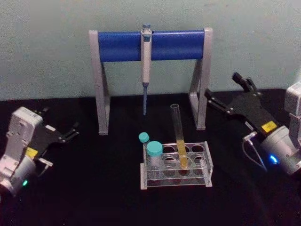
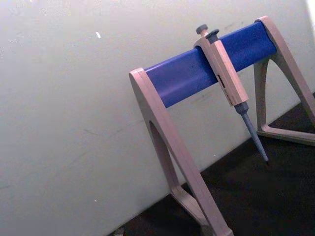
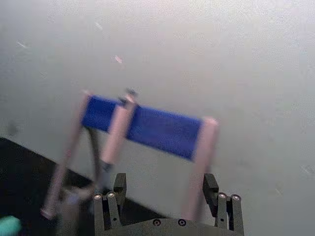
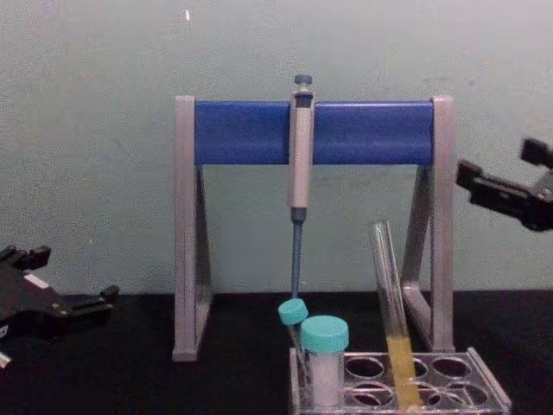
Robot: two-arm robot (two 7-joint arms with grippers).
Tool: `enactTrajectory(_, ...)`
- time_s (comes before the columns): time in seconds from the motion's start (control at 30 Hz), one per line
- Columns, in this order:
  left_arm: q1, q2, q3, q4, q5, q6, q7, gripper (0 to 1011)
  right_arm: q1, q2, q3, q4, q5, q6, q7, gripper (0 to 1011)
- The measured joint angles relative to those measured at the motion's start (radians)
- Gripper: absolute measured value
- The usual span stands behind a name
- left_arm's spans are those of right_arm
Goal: Pick up the test tube from the test tube rack, shake it, then place it back into the test tube rack.
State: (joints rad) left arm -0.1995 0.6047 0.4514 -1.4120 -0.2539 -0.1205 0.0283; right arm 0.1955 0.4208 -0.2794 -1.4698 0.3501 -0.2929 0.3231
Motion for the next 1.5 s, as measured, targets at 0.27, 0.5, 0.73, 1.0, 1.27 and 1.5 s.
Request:
enactTrajectory(0.27, 0.000, 0.000, 0.000, 0.000, 0.000, 0.000, 0.000, 1001, -0.063, -0.028, 0.034, -0.022, -0.078, 0.176, -0.166, 1000)
enactTrajectory(0.5, 0.000, 0.000, 0.000, 0.000, 0.000, 0.000, 0.000, 1001, -0.086, -0.057, 0.046, 0.007, -0.091, 0.259, -0.203, 1000)
enactTrajectory(0.73, 0.000, 0.000, 0.000, 0.000, 0.000, 0.000, 0.000, 1001, -0.086, -0.069, 0.053, 0.030, -0.089, 0.264, -0.195, 1000)
enactTrajectory(1.0, 0.000, 0.000, 0.000, 0.000, 0.000, 0.000, 0.000, 1001, -0.085, -0.066, 0.051, 0.026, -0.088, 0.263, -0.195, 1000)
enactTrajectory(1.27, 0.000, 0.000, 0.000, 0.000, 0.000, 0.000, 0.000, 1001, -0.085, -0.064, 0.049, 0.024, -0.088, 0.261, -0.195, 1000)
enactTrajectory(1.5, 0.000, 0.000, 0.000, 0.000, 0.000, 0.000, 0.000, 1001, -0.084, -0.064, 0.048, 0.023, -0.088, 0.260, -0.195, 1000)
